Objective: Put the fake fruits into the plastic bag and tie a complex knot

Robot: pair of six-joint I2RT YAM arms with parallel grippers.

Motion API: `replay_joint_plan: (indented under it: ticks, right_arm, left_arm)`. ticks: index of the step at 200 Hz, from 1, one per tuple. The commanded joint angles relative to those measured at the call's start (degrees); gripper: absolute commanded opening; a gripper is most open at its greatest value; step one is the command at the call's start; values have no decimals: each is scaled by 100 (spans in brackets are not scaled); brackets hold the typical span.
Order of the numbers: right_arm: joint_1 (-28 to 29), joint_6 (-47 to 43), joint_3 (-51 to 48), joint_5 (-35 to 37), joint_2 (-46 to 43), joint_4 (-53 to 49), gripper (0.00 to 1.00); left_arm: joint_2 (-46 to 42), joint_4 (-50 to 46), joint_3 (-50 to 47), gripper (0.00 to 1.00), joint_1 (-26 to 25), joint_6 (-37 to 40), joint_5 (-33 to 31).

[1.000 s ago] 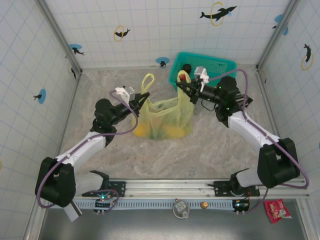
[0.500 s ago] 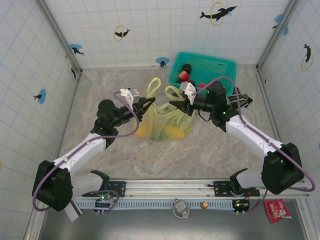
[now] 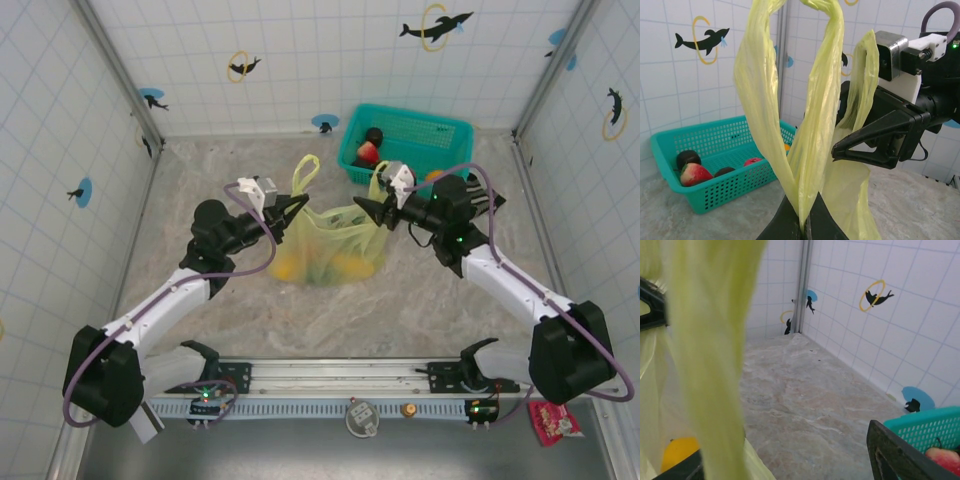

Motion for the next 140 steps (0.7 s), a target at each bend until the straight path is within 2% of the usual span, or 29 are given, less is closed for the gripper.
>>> replay_joint_plan:
  ticks: [1, 23, 41, 59, 68, 88, 100, 109, 124, 140]
  right_arm:
    - [-41, 214, -197, 548, -224, 583, 66]
    - [-119, 580, -434, 782, -329, 1132, 67]
    - [-255, 831, -544, 656, -360, 1418, 67]
    - [-405, 1036, -633, 218, -370, 1630, 65]
    - [-460, 1167, -688, 93, -362, 1801, 60]
    - [-525, 1343, -642, -294, -253, 1875, 43]
    - [-522, 1441, -547, -671, -107, 1885, 37]
    - [-517, 1528, -484, -911, 5, 1940, 37]
    - [-496, 1639, -431, -1225, 189, 2123, 45]
    - [-509, 1654, -316, -1488, 391, 2190, 49]
  left_arm:
    - [-137, 107, -48, 0, -10, 12, -61]
    - [-169, 135, -90, 0, -10, 16, -107]
    - [-196, 150, -109, 0, -10, 37, -115]
    - [-221, 159, -122, 0, -10, 38, -107]
    - [-221, 161, -129, 0, -10, 46, -96]
    - [-217, 175, -135, 0, -10, 33, -17]
    - [-192, 189, -133, 0, -10, 21, 80]
    - [-167, 193, -119, 0, -10, 7, 168]
    - [-140, 213, -103, 0, -19, -43, 275]
    - [-133, 216, -85, 0, -19, -58, 408]
